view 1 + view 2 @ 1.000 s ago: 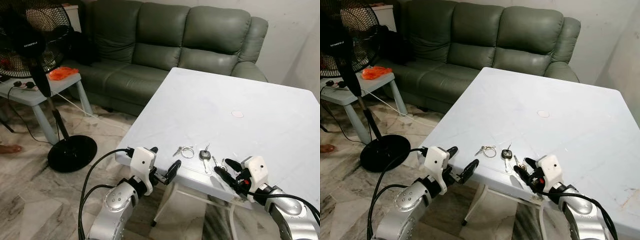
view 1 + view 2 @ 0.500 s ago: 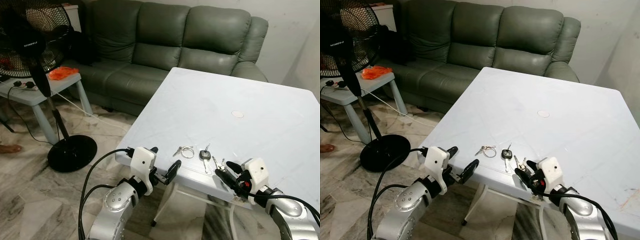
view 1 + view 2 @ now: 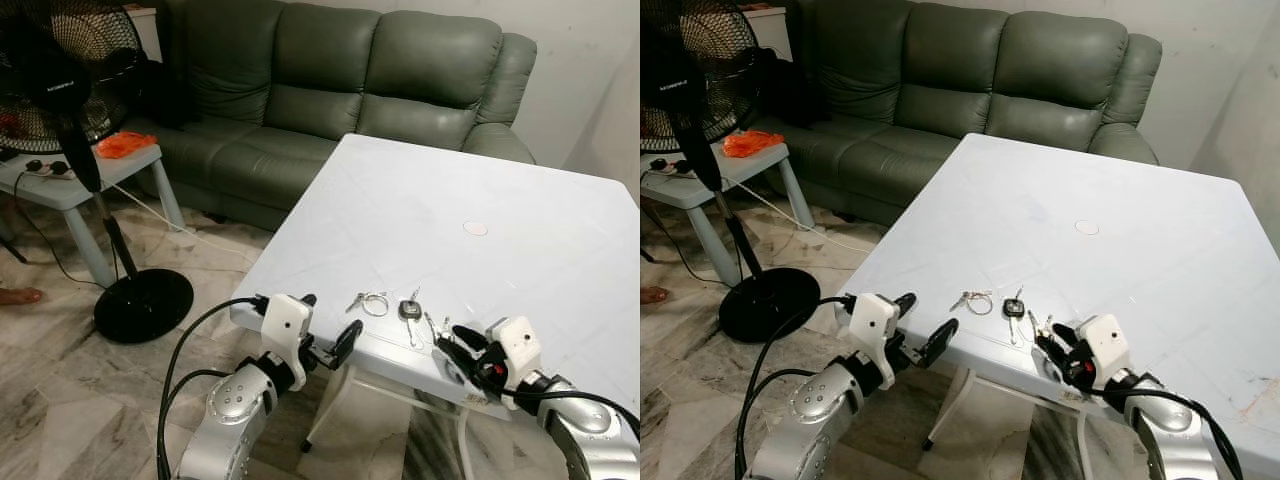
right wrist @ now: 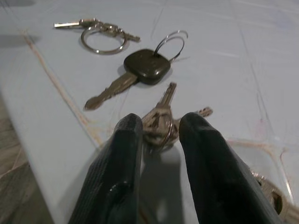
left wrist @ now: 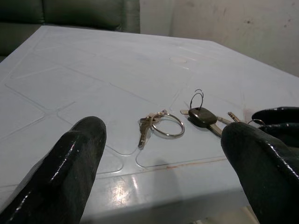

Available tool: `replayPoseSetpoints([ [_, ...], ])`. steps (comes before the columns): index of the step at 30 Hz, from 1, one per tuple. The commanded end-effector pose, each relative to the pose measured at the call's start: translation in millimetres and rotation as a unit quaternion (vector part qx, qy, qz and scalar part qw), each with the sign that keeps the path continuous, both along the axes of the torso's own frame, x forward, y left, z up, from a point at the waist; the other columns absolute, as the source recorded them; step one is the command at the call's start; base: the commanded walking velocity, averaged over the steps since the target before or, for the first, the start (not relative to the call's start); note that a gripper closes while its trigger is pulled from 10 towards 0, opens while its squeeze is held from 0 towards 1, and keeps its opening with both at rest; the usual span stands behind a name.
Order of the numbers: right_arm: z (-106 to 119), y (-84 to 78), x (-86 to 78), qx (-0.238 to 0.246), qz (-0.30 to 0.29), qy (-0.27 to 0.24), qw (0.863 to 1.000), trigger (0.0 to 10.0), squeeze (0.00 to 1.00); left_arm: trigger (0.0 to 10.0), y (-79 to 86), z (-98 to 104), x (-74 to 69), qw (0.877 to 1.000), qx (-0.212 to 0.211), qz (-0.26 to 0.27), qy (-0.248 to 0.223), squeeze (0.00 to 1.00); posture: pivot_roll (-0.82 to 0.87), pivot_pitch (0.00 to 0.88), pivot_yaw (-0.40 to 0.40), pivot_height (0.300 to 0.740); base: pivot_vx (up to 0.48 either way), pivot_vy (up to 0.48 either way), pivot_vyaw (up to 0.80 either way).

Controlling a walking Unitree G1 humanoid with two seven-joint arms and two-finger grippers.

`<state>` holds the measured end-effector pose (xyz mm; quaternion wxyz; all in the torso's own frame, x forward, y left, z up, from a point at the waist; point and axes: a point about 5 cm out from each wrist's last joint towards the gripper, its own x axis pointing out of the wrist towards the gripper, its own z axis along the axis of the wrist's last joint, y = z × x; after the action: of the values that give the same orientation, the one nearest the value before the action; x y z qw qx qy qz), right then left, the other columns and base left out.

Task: Hang keys on a hook

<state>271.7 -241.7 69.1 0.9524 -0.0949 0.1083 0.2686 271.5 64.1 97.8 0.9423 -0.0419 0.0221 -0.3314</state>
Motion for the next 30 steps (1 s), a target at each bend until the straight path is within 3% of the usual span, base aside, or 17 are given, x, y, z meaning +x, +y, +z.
replayPoseSetpoints([
  [1,0.7,-2.9,-2.2,-0.004,0.003,0.002,1.0,0.0,0.0,10.0,-2.6,3.2,-1.0,1.0,0.004,-0.004,-0.007,0.0,0.01,0.0,-0.053,0.74,0.0,0.0,0.0],
  [9,-0.1,-3.8,-3.5,-0.006,0.001,0.003,1.0,0.2,0.0,10.0,-2.9,3.3,-0.9,1.0,0.004,-0.005,-0.007,0.0,0.01,0.0,-0.052,0.74,0.0,0.0,0.0],
  [10,-0.9,-3.3,-3.7,-0.006,0.0,0.006,1.0,3.1,0.0,10.0,-2.9,3.2,-0.9,1.0,0.004,-0.005,-0.007,0.0,0.01,0.0,-0.052,0.74,0.0,0.0,0.0],
  [11,-1.4,-3.0,-3.7,-0.009,0.0,0.009,1.0,7.4,0.0,10.0,-2.9,3.2,-0.9,1.0,0.004,-0.005,-0.007,0.0,0.01,0.0,-0.052,0.74,0.0,0.0,0.0],
  [12,-1.4,-3.0,-3.7,-0.009,0.0,0.009,1.0,7.4,0.0,10.0,-2.9,3.2,-0.9,1.0,0.004,-0.005,-0.007,0.0,0.01,0.0,-0.052,0.74,0.0,0.0,0.0],
  [13,-1.4,-1.9,-3.3,-0.007,-0.001,0.01,1.0,10.0,0.0,10.0,-3.0,3.3,-0.9,1.0,0.004,-0.005,-0.007,0.0,0.01,0.0,-0.052,0.74,0.0,0.0,0.0],
  [30,3.9,2.8,0.7,0.034,-0.003,0.005,0.999,10.0,0.0,10.0,-3.8,3.0,-0.9,1.0,0.005,-0.005,-0.008,0.0,0.02,0.0,-0.052,0.74,0.0,0.0,0.0],
])
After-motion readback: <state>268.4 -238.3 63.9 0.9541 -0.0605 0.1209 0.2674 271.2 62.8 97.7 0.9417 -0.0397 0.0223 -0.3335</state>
